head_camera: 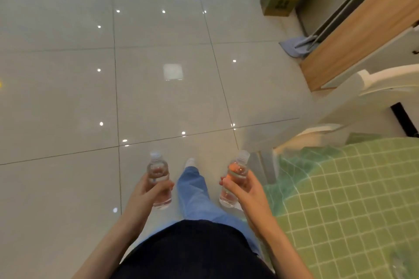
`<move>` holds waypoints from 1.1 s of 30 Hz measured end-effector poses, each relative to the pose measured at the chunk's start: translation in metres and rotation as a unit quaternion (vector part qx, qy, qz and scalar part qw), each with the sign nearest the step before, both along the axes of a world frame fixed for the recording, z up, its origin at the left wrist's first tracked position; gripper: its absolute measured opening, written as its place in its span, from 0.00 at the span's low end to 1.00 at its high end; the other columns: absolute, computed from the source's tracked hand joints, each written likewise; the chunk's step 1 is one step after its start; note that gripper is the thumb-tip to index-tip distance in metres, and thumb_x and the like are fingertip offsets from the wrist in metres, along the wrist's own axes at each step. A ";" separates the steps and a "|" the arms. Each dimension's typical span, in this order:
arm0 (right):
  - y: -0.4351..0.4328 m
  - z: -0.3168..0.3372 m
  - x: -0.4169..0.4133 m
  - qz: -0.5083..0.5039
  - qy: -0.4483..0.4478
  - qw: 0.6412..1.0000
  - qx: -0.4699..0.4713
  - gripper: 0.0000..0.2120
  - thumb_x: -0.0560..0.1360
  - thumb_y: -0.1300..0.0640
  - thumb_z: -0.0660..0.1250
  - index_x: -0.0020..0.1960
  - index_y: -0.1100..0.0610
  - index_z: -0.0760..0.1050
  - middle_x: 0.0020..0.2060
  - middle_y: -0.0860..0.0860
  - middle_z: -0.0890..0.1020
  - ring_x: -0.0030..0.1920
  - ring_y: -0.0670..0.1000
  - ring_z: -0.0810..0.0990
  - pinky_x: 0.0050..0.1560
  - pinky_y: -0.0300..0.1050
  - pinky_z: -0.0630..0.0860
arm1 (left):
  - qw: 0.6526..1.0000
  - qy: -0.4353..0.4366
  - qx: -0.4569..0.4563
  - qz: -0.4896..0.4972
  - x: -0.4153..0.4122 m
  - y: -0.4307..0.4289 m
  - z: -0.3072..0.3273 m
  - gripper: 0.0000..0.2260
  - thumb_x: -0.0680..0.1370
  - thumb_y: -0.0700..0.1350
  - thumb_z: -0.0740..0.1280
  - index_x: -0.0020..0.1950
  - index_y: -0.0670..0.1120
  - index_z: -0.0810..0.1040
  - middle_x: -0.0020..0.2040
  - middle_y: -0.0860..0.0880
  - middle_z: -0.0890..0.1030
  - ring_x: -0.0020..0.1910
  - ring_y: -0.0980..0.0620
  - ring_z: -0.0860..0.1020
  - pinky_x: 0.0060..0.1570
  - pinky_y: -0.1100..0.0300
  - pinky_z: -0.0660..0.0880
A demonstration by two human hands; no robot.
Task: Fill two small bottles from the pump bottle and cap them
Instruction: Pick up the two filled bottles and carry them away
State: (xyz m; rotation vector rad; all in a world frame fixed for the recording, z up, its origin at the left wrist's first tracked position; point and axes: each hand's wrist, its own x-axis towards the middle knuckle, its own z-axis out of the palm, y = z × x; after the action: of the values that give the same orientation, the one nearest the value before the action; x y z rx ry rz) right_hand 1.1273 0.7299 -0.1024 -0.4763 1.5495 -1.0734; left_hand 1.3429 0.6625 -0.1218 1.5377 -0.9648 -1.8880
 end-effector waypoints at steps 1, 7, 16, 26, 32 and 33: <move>-0.016 0.000 -0.005 0.006 0.000 1.000 0.001 0.10 0.71 0.58 0.73 0.47 0.44 0.80 0.42 0.50 0.85 0.48 0.50 0.84 0.46 0.38 0.79 | 1.000 0.001 -0.003 0.001 -0.005 -0.014 0.001 0.13 0.69 0.43 0.71 0.52 0.47 0.76 0.44 0.46 0.80 0.47 0.47 0.79 0.53 0.51 0.74; -0.105 0.005 -0.039 0.022 0.005 1.000 0.005 0.11 0.73 0.61 0.72 0.52 0.49 0.78 0.46 0.54 0.84 0.49 0.50 0.84 0.44 0.36 0.78 | 1.000 -0.006 -0.012 0.009 -0.034 -0.094 0.007 0.09 0.69 0.44 0.71 0.49 0.49 0.78 0.40 0.52 0.82 0.43 0.53 0.81 0.46 0.57 0.75; -0.209 0.004 -0.061 -0.008 -0.007 1.000 0.018 0.12 0.73 0.62 0.71 0.54 0.52 0.77 0.44 0.51 0.84 0.48 0.50 0.83 0.44 0.37 0.79 | 1.000 -0.008 -0.019 -0.016 -0.068 -0.216 0.010 0.09 0.73 0.40 0.69 0.49 0.52 0.79 0.42 0.54 0.84 0.44 0.54 0.82 0.42 0.65 0.76; -0.339 -0.002 -0.068 -0.141 0.007 0.990 0.028 0.12 0.72 0.61 0.72 0.52 0.50 0.77 0.42 0.50 0.83 0.45 0.48 0.83 0.43 0.38 0.78 | 0.984 0.008 -0.022 -0.175 -0.107 -0.398 0.011 0.06 0.69 0.46 0.69 0.45 0.54 0.79 0.38 0.56 0.83 0.38 0.60 0.81 0.35 0.71 0.76; -0.396 0.000 -0.085 -0.214 -0.014 0.976 0.029 0.11 0.71 0.59 0.73 0.52 0.50 0.78 0.45 0.53 0.84 0.48 0.51 0.83 0.50 0.44 0.77 | 0.971 -0.011 -0.022 -0.237 -0.138 -0.479 0.007 0.07 0.73 0.43 0.70 0.49 0.52 0.77 0.40 0.50 0.81 0.38 0.60 0.80 0.36 0.69 0.77; -0.405 0.000 -0.090 -0.220 -0.013 0.975 0.026 0.11 0.71 0.59 0.73 0.52 0.49 0.78 0.45 0.52 0.85 0.48 0.50 0.83 0.48 0.42 0.78 | 0.970 -0.008 -0.022 -0.241 -0.146 -0.489 0.007 0.06 0.74 0.40 0.68 0.49 0.50 0.77 0.40 0.48 0.80 0.37 0.59 0.79 0.35 0.69 0.77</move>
State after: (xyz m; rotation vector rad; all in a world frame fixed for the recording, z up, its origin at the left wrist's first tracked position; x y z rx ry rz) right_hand 1.0372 0.3251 -0.1026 -0.0784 1.6990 -1.3619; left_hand 1.1970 0.1733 -0.1152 1.3785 -1.4815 -2.1547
